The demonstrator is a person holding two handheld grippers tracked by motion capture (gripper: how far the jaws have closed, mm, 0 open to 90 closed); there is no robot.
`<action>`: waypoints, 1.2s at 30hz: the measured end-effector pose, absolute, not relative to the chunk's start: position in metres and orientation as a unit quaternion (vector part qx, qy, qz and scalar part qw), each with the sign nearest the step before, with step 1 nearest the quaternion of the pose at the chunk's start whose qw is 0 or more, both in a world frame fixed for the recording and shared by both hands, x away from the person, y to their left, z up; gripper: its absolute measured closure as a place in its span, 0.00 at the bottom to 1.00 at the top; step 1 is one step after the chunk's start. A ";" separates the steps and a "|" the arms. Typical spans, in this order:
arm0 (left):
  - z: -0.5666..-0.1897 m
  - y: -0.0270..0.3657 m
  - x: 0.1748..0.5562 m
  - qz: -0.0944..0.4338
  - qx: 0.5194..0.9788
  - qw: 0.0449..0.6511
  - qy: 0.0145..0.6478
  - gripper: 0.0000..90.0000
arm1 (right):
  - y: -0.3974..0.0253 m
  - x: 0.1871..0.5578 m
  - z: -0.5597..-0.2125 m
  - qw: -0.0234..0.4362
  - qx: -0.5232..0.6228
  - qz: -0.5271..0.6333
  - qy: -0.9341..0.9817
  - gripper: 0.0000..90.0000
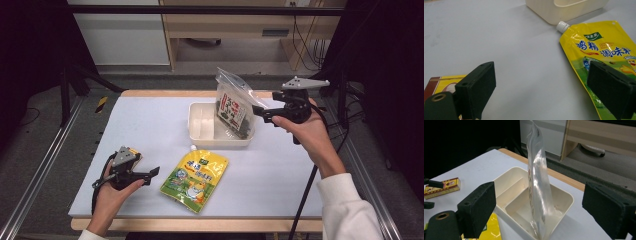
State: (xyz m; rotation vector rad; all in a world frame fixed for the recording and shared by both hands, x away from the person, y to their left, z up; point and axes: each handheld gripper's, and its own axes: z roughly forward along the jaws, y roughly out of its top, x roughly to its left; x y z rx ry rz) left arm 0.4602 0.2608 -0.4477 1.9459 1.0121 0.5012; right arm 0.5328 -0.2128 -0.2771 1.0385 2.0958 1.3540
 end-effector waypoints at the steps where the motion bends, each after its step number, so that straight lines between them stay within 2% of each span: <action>1: -0.448 0.261 0.460 0.201 0.780 0.432 0.406 0.09 | -0.214 0.529 -0.279 0.220 0.374 0.491 0.755 0.13; 7: -0.446 0.260 0.458 0.202 0.779 0.435 0.404 0.10 | -0.222 0.509 -0.289 0.226 0.379 0.498 0.746 0.12; 13: -0.445 0.257 0.456 0.202 0.783 0.436 0.396 0.11 | -0.225 0.484 -0.317 0.229 0.386 0.495 0.744 0.10; 17: -0.444 0.254 0.455 0.201 0.786 0.435 0.391 0.11 | -0.217 0.473 -0.339 0.218 0.389 0.490 0.749 0.14; 23: -0.444 0.249 0.446 0.198 0.792 0.433 0.381 0.12 | -0.185 0.467 -0.378 0.180 0.389 0.466 0.774 0.32; 28: -0.443 0.248 0.438 0.195 0.795 0.434 0.377 0.11 | -0.161 0.471 -0.404 0.152 0.386 0.452 0.790 0.36; 36: -0.443 0.248 0.426 0.199 0.794 0.436 0.374 0.10 | -0.133 0.483 -0.427 0.137 0.382 0.439 0.802 0.39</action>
